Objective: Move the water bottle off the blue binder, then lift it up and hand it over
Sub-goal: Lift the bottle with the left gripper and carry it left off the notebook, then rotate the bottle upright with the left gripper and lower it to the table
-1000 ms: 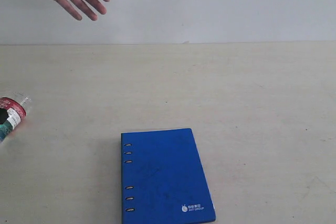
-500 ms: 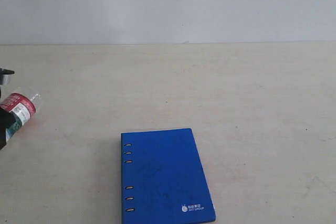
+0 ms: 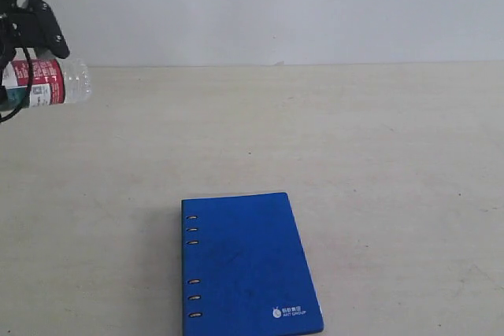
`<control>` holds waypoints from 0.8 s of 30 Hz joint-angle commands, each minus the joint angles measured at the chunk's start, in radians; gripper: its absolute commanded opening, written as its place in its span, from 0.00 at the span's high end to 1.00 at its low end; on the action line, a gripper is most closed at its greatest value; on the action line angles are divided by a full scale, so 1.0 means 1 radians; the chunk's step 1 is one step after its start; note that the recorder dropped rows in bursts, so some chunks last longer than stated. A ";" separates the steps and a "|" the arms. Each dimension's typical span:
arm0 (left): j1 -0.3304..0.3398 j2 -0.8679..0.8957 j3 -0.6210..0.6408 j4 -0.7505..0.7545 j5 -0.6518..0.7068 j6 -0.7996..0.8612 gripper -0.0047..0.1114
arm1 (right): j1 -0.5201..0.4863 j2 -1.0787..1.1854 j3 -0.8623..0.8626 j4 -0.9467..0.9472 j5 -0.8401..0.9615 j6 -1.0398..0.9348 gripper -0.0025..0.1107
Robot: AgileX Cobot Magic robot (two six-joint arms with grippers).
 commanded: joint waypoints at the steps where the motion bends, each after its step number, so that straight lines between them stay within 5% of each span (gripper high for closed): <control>1: -0.097 -0.012 0.006 0.223 0.005 0.119 0.92 | 0.002 0.002 -0.005 -0.005 -0.005 0.002 0.98; 6: -0.205 -0.012 0.098 0.890 0.005 0.008 0.92 | 0.002 0.002 -0.005 -0.005 -0.005 0.002 0.98; 8: -0.237 -0.012 0.118 1.010 0.005 -0.134 0.92 | 0.002 0.002 -0.005 -0.005 -0.005 0.002 0.98; 18: -0.395 -0.010 0.323 1.006 -0.053 0.182 0.92 | 0.002 0.002 -0.005 -0.005 -0.005 0.002 0.98; 21: -0.412 -0.004 0.423 1.010 -0.106 0.277 0.92 | 0.002 0.002 -0.005 -0.005 -0.005 0.002 0.98; 24: -0.407 0.016 0.449 1.010 -0.010 0.332 0.92 | 0.002 0.002 -0.005 -0.005 -0.005 0.002 0.98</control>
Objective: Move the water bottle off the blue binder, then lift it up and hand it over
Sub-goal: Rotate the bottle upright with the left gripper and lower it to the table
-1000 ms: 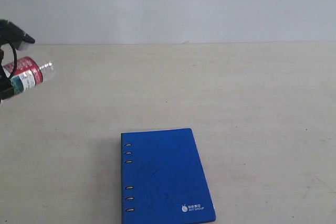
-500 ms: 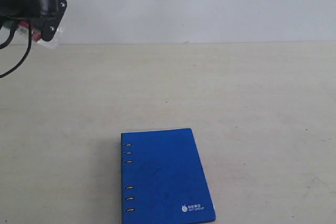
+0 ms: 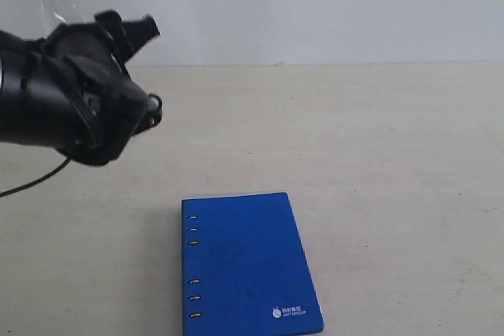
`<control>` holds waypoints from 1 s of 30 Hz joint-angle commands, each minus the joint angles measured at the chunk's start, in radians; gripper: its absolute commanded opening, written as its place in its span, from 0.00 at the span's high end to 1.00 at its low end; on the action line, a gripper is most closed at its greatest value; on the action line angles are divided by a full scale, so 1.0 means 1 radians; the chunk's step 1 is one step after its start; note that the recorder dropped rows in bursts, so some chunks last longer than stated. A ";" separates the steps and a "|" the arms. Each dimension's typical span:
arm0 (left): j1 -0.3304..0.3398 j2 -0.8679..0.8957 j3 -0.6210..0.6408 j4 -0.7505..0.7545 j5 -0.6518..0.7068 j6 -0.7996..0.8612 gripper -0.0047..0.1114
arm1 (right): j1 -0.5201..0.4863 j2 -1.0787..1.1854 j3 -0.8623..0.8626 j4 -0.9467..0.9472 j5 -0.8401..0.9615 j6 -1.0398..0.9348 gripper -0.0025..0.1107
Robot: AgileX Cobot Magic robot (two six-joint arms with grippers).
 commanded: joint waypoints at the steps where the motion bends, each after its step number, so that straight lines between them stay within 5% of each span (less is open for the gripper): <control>1: 0.005 0.015 0.043 0.017 0.103 0.114 0.92 | 0.002 0.002 -0.005 -0.005 -0.005 0.002 0.98; 9: 0.005 0.032 0.125 0.017 0.093 0.113 0.92 | 0.002 0.002 -0.005 -0.005 -0.005 0.002 0.98; 17: 0.005 0.130 0.130 0.017 0.103 -0.110 0.92 | 0.002 0.002 -0.005 -0.005 -0.005 0.002 0.98; 30: 0.026 0.169 0.114 0.017 0.103 -0.217 0.49 | 0.002 0.002 -0.005 -0.005 -0.005 0.002 0.98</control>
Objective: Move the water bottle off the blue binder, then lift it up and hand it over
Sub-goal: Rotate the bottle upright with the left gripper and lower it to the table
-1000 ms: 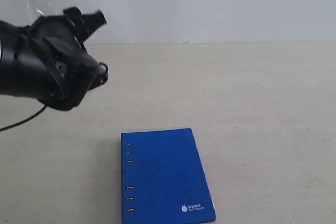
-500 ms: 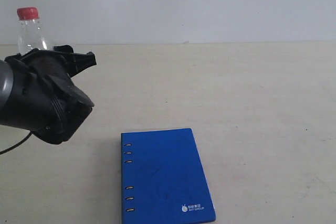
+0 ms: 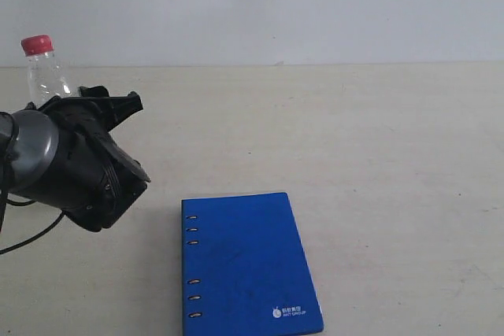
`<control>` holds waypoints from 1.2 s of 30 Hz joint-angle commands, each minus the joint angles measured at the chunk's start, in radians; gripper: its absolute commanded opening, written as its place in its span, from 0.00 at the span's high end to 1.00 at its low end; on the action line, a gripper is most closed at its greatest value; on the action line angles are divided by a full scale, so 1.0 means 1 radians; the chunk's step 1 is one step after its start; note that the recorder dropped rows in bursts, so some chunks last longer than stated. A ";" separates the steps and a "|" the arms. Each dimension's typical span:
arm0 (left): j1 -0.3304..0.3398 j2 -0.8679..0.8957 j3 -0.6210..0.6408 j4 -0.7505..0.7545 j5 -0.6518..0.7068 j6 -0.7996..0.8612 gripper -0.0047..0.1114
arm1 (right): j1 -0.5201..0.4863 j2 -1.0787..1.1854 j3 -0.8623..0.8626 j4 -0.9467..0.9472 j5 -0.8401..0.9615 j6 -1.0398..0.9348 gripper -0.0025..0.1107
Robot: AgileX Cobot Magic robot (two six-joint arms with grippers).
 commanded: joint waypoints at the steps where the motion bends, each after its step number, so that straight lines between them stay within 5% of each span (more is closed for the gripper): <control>1: -0.001 -0.012 -0.013 -0.009 -0.014 -0.090 0.47 | 0.002 0.002 -0.005 -0.005 -0.005 0.002 0.98; 15: -0.011 -0.025 -0.014 -0.009 -0.014 -0.061 0.41 | 0.002 0.002 -0.005 -0.005 -0.005 0.002 0.98; 24: -0.079 -0.025 -0.026 -0.009 -0.014 -0.158 0.31 | 0.002 0.002 -0.005 -0.005 -0.005 0.002 0.98; 36: -0.084 -0.025 -0.026 -0.009 -0.014 -0.293 0.23 | 0.002 0.002 -0.005 -0.005 -0.005 0.002 0.98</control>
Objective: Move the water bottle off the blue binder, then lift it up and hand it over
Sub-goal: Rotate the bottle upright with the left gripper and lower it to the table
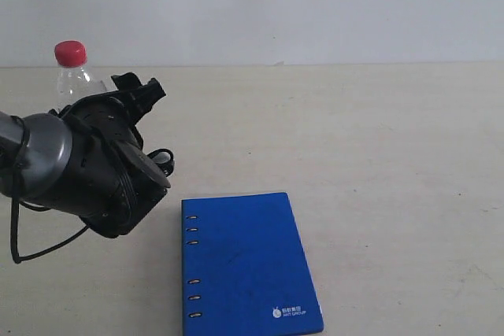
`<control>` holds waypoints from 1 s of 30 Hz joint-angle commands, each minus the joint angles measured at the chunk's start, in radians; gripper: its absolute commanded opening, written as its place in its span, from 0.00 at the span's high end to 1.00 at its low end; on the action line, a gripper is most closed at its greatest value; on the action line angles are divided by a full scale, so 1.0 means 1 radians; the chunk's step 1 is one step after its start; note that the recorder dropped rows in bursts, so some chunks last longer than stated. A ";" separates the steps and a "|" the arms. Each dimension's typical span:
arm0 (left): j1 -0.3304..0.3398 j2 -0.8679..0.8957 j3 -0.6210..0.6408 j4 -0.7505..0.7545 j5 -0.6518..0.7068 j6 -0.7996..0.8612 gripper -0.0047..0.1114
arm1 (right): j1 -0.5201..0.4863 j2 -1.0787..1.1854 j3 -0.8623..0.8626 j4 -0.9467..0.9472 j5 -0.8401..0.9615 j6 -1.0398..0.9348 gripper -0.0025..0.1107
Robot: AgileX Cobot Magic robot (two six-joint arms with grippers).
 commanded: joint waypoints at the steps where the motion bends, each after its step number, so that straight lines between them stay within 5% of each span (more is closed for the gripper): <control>1: -0.006 -0.010 -0.003 -0.003 0.009 -0.070 0.22 | 0.002 0.002 -0.005 -0.005 -0.005 0.002 0.98; 15: -0.006 -0.022 0.020 -0.003 0.009 -0.086 0.05 | 0.002 0.002 -0.005 -0.005 -0.005 0.002 0.98; 30: -0.006 -0.159 0.020 -0.003 0.009 0.099 0.04 | 0.002 0.002 -0.005 -0.005 -0.005 0.002 0.98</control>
